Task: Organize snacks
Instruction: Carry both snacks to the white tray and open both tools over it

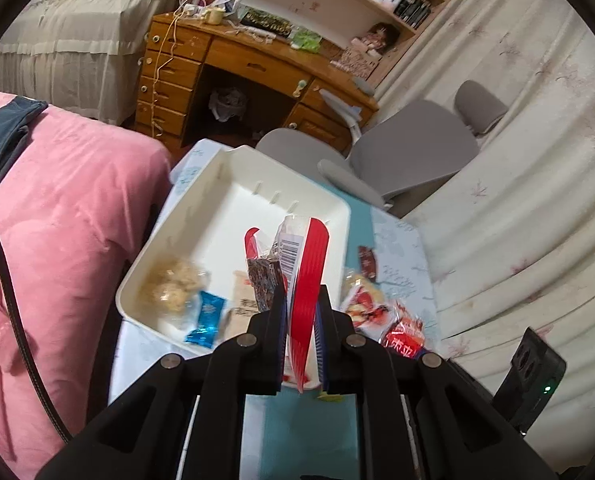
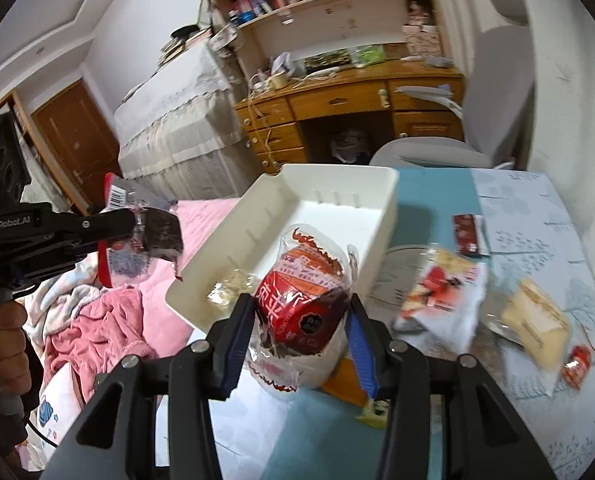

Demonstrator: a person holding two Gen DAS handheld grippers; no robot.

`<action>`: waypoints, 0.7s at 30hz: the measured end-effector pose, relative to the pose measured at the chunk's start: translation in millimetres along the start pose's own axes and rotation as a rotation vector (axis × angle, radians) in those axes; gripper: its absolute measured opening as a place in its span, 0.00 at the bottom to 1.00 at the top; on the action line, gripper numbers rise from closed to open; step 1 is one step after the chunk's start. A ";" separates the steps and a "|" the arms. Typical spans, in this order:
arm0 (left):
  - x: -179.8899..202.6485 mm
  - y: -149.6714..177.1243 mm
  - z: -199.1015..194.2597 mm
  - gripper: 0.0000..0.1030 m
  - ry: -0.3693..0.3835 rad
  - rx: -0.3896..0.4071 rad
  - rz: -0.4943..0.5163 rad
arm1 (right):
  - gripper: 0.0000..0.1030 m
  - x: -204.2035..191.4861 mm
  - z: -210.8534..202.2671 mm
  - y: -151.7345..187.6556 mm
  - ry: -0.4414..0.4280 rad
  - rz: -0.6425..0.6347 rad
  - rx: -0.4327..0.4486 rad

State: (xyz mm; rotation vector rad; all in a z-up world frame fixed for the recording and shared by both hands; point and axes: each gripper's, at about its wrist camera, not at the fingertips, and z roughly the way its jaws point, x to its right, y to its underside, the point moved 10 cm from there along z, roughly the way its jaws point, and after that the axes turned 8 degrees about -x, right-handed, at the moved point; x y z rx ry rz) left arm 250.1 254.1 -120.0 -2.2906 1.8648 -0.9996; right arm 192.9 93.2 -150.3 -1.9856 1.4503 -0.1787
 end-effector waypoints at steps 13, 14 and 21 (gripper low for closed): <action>-49.3 -5.0 20.4 0.57 -0.127 -0.086 -0.002 | 0.59 -20.5 46.9 3.7 0.043 0.058 -0.076; -50.5 -4.2 23.3 0.59 -0.134 -0.096 0.004 | 0.59 -17.9 48.1 4.7 0.050 0.073 -0.080; -42.6 5.5 37.4 0.68 -0.128 -0.161 0.050 | 0.59 -0.6 53.4 18.1 0.072 0.187 -0.117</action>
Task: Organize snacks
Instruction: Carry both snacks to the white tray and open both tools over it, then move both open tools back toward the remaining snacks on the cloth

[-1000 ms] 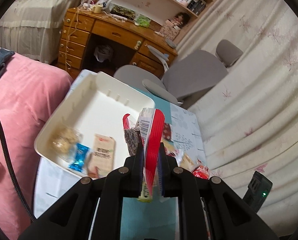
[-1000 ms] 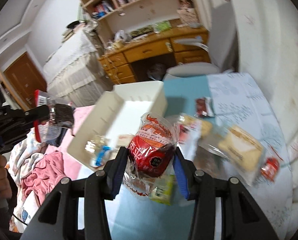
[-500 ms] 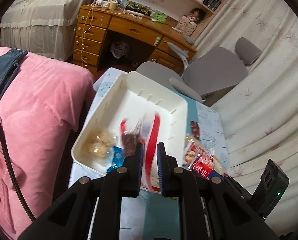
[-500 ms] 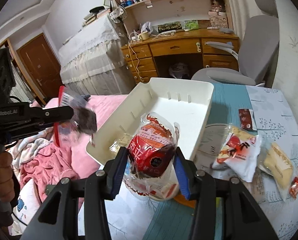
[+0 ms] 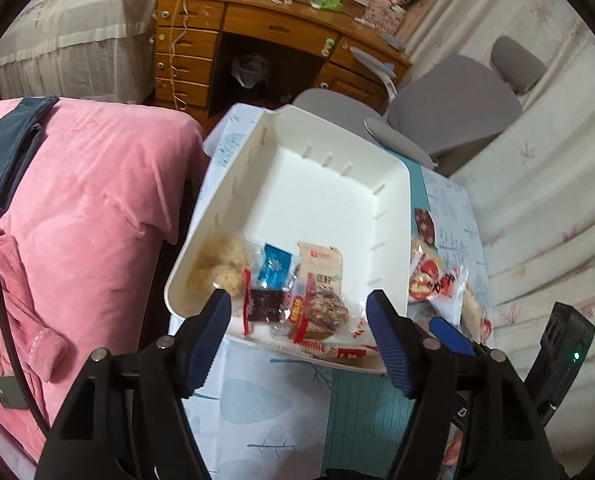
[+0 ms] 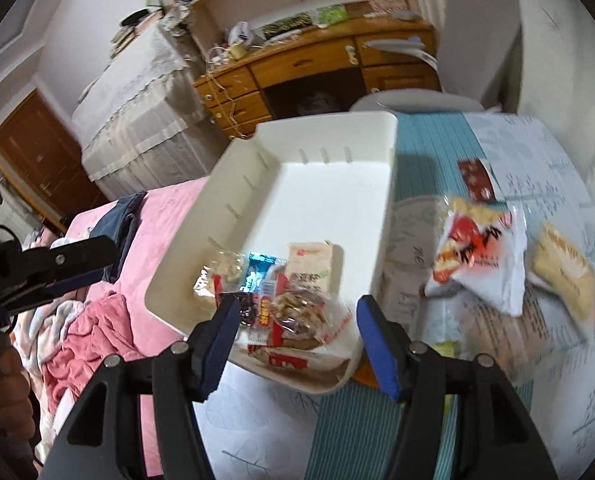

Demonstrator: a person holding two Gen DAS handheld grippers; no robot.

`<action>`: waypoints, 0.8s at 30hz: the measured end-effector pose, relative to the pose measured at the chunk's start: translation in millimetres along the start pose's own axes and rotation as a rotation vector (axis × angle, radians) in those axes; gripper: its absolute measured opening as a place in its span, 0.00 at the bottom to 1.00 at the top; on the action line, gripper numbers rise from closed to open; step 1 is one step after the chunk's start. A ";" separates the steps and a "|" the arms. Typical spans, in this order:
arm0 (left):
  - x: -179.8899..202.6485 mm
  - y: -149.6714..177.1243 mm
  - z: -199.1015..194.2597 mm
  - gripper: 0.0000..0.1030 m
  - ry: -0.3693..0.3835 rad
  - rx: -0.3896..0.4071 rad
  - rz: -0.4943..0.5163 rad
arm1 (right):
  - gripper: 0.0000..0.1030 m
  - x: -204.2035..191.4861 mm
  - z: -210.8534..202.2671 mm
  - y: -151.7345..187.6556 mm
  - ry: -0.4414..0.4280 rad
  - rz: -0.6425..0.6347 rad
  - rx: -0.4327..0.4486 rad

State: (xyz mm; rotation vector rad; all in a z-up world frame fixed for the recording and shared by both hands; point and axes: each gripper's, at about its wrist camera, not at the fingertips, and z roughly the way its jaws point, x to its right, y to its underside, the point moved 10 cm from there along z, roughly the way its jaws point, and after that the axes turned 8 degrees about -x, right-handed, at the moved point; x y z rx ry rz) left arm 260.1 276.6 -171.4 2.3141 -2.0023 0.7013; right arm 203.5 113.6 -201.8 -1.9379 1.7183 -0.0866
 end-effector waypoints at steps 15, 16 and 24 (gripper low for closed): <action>44.8 71.3 56.3 0.74 0.073 -0.248 0.131 | 0.59 49.6 -0.4 68.6 0.134 0.129 -0.109; 49.4 77.4 60.3 0.74 0.077 -0.267 0.138 | 0.59 53.9 -2.0 72.4 0.148 0.127 -0.110; 79.3 94.3 69.5 0.82 0.062 -0.298 0.150 | 0.60 90.6 -11.9 93.1 0.198 0.131 -0.145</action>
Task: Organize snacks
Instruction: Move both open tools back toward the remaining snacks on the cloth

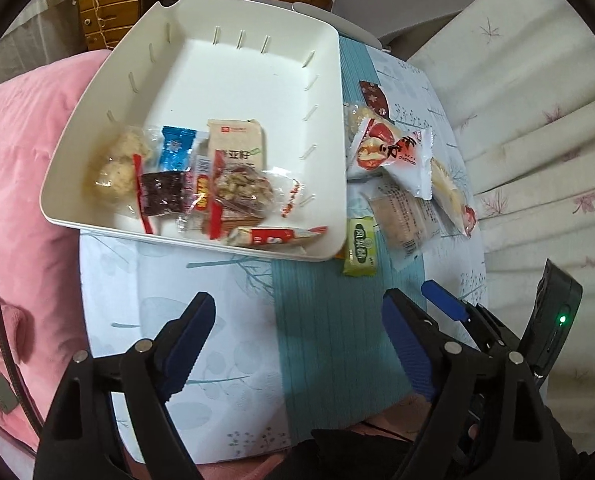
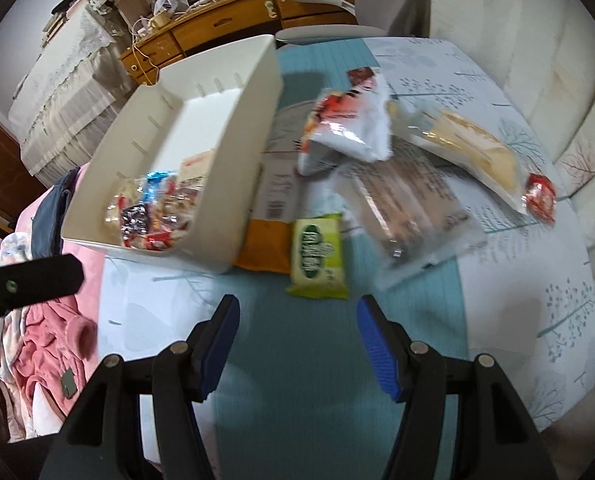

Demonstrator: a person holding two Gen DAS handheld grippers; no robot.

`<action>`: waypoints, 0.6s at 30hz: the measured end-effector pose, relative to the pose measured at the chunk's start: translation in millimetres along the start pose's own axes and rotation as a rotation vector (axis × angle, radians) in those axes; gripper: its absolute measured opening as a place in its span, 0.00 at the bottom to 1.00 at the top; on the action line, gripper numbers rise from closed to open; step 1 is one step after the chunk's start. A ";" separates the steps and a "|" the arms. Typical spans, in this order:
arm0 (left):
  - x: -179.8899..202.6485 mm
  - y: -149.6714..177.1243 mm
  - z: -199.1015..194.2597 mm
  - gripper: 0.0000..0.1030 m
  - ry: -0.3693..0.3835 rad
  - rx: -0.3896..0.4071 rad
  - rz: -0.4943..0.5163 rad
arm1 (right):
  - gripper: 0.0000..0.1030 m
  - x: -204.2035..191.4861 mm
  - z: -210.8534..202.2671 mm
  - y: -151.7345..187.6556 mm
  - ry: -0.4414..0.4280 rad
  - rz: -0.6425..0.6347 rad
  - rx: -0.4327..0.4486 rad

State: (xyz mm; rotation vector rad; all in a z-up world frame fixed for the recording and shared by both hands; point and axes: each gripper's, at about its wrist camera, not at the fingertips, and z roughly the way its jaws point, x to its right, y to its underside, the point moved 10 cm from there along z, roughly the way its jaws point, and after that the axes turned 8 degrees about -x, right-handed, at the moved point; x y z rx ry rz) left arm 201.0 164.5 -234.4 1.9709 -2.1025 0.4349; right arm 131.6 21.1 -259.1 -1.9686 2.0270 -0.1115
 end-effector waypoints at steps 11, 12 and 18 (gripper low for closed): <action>57.0 8.2 22.8 0.85 -0.048 -0.038 -0.039 | 0.72 67.6 -19.3 -4.9 0.008 -0.039 0.005; 62.8 8.1 24.4 0.87 -0.052 -0.037 -0.040 | 0.72 74.2 -20.4 -5.8 0.009 -0.039 0.004; 95.8 7.3 37.6 0.88 -0.064 -0.037 -0.056 | 0.72 121.3 -29.4 -13.5 0.014 -0.030 0.012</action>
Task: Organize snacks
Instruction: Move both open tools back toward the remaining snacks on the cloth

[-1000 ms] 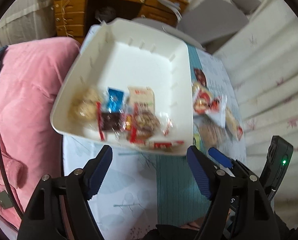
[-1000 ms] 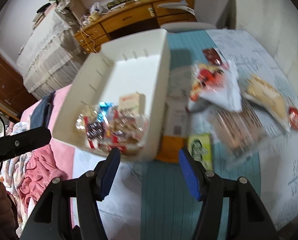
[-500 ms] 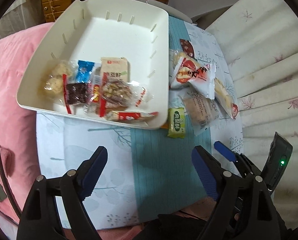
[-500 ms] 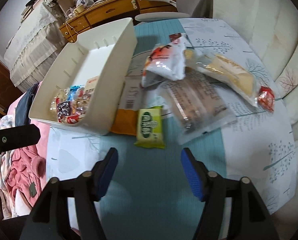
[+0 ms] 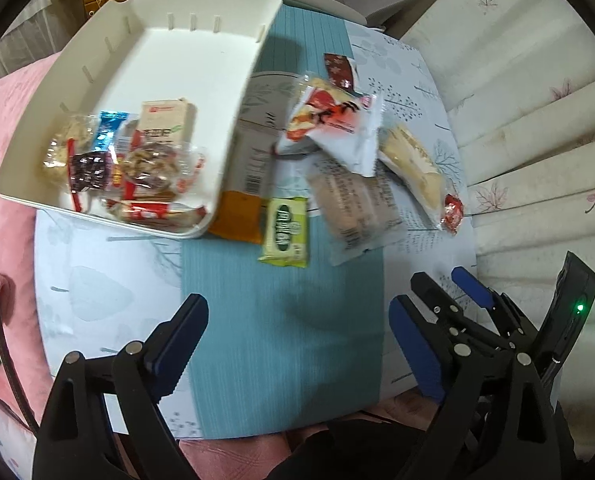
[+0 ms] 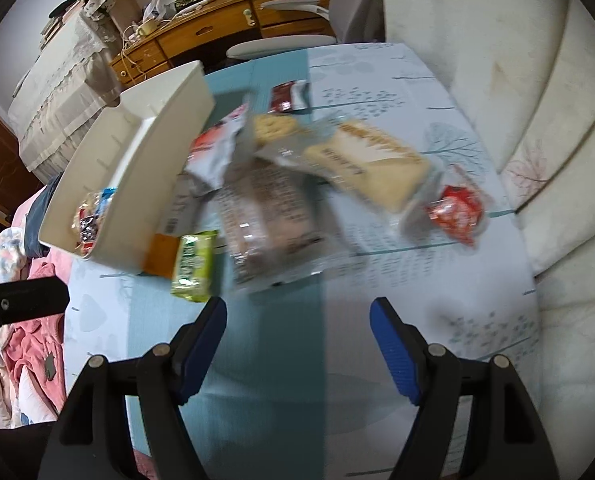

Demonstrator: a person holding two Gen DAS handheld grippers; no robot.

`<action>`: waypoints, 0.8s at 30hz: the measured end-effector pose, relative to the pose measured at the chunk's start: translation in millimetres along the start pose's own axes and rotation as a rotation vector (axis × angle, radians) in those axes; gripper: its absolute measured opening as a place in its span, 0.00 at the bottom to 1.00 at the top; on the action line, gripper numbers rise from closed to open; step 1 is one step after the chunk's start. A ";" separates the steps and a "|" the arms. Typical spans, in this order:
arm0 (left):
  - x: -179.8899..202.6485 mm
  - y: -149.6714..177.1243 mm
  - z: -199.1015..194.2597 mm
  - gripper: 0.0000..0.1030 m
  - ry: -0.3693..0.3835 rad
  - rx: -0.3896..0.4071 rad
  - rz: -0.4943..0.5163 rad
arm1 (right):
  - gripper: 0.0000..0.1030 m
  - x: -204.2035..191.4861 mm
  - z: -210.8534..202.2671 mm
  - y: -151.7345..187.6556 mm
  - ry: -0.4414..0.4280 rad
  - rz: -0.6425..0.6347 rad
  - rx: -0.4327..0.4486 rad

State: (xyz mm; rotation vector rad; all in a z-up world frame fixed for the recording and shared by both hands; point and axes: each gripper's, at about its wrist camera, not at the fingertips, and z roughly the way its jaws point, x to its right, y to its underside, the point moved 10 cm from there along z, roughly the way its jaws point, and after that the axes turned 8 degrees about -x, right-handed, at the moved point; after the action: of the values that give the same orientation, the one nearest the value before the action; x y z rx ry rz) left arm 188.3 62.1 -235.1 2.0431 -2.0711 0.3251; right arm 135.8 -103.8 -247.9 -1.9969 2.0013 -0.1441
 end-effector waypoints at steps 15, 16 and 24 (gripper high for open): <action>47.1 -3.8 60.9 0.89 -0.096 -0.058 -0.112 | 0.72 88.8 1.8 -14.9 0.049 -0.054 -0.016; 50.1 -5.6 64.6 0.89 -0.099 -0.059 -0.120 | 0.72 93.0 2.9 -16.0 0.055 -0.065 -0.016; 63.4 -30.3 86.3 0.89 -0.132 -0.054 -0.190 | 0.73 119.6 14.9 -33.3 0.132 -0.168 -0.001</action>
State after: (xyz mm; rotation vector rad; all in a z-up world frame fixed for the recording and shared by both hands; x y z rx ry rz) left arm 217.9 -24.9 -297.9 2.2609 -1.9122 0.1039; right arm 174.3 -220.7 -270.0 -2.2073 1.9068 -0.3198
